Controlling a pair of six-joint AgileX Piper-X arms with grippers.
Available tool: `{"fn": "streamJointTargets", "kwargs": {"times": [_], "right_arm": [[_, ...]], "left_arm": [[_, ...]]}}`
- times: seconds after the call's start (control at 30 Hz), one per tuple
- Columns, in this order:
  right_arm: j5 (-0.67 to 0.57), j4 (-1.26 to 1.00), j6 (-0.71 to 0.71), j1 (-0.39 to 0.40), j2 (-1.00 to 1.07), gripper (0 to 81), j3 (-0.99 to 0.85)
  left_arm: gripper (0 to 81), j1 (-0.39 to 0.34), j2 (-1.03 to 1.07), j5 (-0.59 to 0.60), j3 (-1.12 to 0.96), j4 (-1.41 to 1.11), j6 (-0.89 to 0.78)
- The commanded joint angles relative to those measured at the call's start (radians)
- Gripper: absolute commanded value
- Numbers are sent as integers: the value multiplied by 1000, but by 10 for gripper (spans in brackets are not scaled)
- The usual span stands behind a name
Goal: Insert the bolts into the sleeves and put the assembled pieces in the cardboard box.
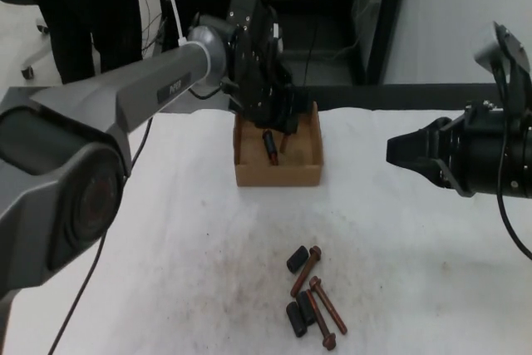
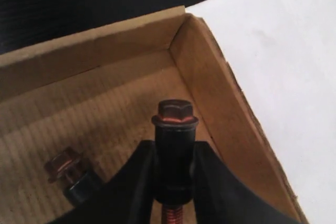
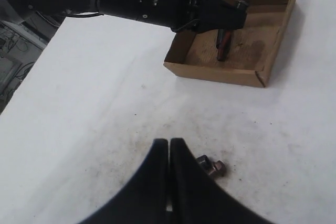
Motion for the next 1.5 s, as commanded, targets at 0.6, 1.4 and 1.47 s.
{"fn": "streamJointTargets", "kwargs": {"times": [0.6,1.4,1.47], "right_arm": [[-43,2,-6,-3,-12,8,-4],[191,263,-386,240,149,145,-4],[194,226,-384,260,201,193,-6]], "left_arm": [[7,9,-208,-7,-22,115,92],[3,-134,-1247,-207,1245,60,-26],[3,-134,-1321,-180,1334,12,-79]]}}
